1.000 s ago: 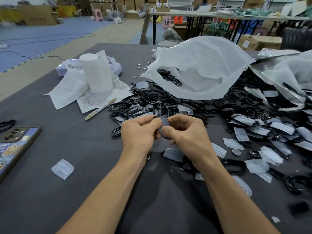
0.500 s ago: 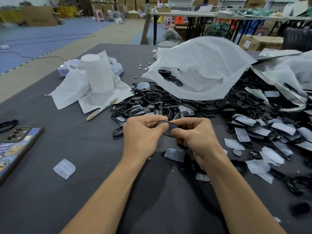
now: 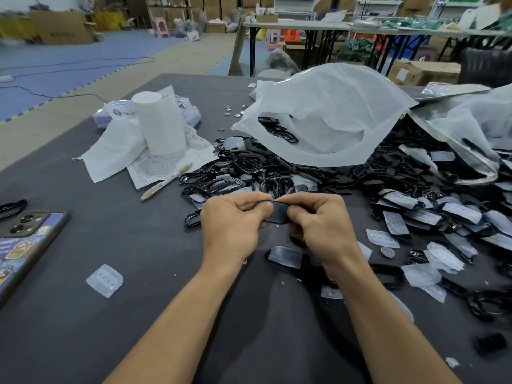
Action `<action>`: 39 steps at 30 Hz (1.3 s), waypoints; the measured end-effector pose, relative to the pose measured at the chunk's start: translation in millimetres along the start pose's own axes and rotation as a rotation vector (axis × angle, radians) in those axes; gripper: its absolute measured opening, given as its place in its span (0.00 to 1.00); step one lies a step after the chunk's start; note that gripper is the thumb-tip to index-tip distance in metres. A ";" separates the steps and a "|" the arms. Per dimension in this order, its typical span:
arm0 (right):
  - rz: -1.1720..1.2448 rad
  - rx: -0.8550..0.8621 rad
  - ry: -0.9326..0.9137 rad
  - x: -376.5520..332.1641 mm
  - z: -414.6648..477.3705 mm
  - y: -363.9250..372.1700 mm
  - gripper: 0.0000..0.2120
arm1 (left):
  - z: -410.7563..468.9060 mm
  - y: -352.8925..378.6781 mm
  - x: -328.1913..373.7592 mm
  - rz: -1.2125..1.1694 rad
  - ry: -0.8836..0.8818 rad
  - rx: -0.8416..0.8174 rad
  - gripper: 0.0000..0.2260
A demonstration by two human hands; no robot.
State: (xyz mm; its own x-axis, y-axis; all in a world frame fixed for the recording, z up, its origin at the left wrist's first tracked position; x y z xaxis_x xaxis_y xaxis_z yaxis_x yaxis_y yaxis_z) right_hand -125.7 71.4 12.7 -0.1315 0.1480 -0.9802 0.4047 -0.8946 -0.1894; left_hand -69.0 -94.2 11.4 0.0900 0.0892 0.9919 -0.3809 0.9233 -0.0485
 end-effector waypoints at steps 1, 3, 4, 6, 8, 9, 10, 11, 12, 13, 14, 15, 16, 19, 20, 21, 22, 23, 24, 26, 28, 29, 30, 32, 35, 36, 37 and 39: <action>-0.017 0.007 0.002 -0.2 -0.7 -0.7 0.18 | 0.1 -0.4 -1.4 0.000 -0.007 0.007 0.19; -0.181 0.070 -0.056 -10.6 -6.0 -3.3 0.16 | 0.2 -4.0 -4.4 0.018 -0.031 0.034 0.16; -0.311 0.087 -0.112 -20.3 -10.2 -0.4 0.15 | 0.5 -6.3 -6.3 0.024 -0.047 0.046 0.15; -0.540 0.068 -0.206 -34.4 -17.2 12.3 0.19 | 0.8 -9.6 -11.0 0.002 -0.086 0.052 0.15; -0.633 0.067 -0.224 -39.3 -20.2 17.1 0.23 | 1.0 -9.8 -14.6 -0.016 -0.117 0.037 0.16; -0.656 0.079 -0.217 -40.5 -20.6 16.1 0.23 | 0.7 -8.5 -15.5 -0.006 -0.127 0.023 0.15; -0.674 0.083 -0.203 -40.4 -20.3 14.4 0.23 | 0.1 -6.9 -16.4 0.007 -0.135 0.013 0.14; -0.686 0.080 -0.184 -39.7 -19.5 12.0 0.22 | -0.6 -5.7 -17.5 0.013 -0.141 0.009 0.11; -0.688 0.075 -0.160 -38.2 -18.6 8.2 0.21 | -1.3 -5.5 -18.0 0.008 -0.144 0.016 0.07; -0.682 0.075 -0.130 -36.4 -17.5 2.0 0.21 | -2.5 -6.5 -18.1 -0.005 -0.145 0.030 0.05; -0.676 0.080 -0.097 -34.4 -16.1 -7.3 0.20 | -3.5 -8.0 -17.3 -0.017 -0.141 0.047 0.04; -0.676 0.089 -0.062 -31.7 -14.4 -19.7 0.19 | -4.1 -10.1 -16.2 -0.014 -0.135 0.064 0.05; -0.683 0.100 -0.020 -28.6 -13.0 -35.1 0.18 | -4.4 -12.1 -13.9 0.016 -0.125 0.077 0.04; -0.742 0.155 0.163 -17.2 -11.1 -94.5 0.15 | -5.6 -15.7 -4.9 0.172 -0.088 0.090 0.07; -0.770 0.190 0.226 -14.0 -11.3 -116.5 0.15 | -6.2 -15.9 -2.2 0.229 -0.077 0.090 0.09; -0.805 0.231 0.278 -12.6 -11.6 -137.5 0.14 | -6.7 -15.2 0.7 0.293 -0.064 0.086 0.11; -0.850 0.269 0.320 -12.1 -12.1 -156.2 0.14 | -6.9 -13.1 3.3 0.358 -0.050 0.074 0.13; -0.896 0.297 0.358 -11.5 -13.0 -172.2 0.14 | -7.2 -9.8 5.0 0.425 -0.038 0.051 0.15; -0.930 0.317 0.396 -10.6 -14.0 -184.8 0.14 | -7.1 -6.1 5.4 0.486 -0.028 0.025 0.18; -0.954 0.362 0.456 -8.8 -18.2 -200.5 0.17 | -6.2 1.4 3.7 0.597 -0.010 -0.028 0.22; -0.966 0.403 0.414 -12.9 -19.0 -196.2 0.20 | -4.9 6.5 -0.2 0.693 -0.012 -0.068 0.25; -0.965 0.402 0.352 -16.9 -17.1 -184.7 0.21 | -4.2 7.9 -2.2 0.730 -0.016 -0.085 0.26; -0.955 0.378 0.287 -20.1 -13.8 -168.1 0.21 | -3.3 9.0 -3.0 0.754 -0.010 -0.097 0.27; -0.893 0.263 0.194 -21.1 -3.1 -127.7 0.18 | -3.3 10.1 -0.9 0.782 0.024 -0.098 0.27; -0.804 0.104 0.143 -19.1 14.9 -69.0 0.13 | -4.7 13.3 5.5 0.903 0.099 -0.091 0.21; -0.808 0.073 0.134 -18.5 21.5 -53.7 0.11 | -4.6 15.0 4.8 0.963 0.110 -0.100 0.18; -0.826 0.044 0.136 -17.2 27.1 -40.6 0.08 | -3.7 15.1 2.5 0.994 0.104 -0.108 0.15; -0.872 0.012 0.172 -12.7 34.5 -24.0 0.06 | -0.5 12.1 -3.1 0.965 0.067 -0.124 0.13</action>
State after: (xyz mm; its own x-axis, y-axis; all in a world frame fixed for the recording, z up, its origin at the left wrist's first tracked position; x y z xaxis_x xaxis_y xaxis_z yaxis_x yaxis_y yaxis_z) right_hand -165.0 76.4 31.6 -0.2508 0.8388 -0.4831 0.2147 -0.4384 -0.8727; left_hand -73.5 -83.2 7.7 -0.1561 0.8453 0.5110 -0.2193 0.4747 -0.8524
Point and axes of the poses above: each hand's wrist, its own z-axis towards the middle knuckle, its own y-axis out of the palm, x = y × z, the point moved 9 cm from there along z, towards the middle knuckle, and after that the axes turned 11 degrees about -x, right-handed, at the moved point
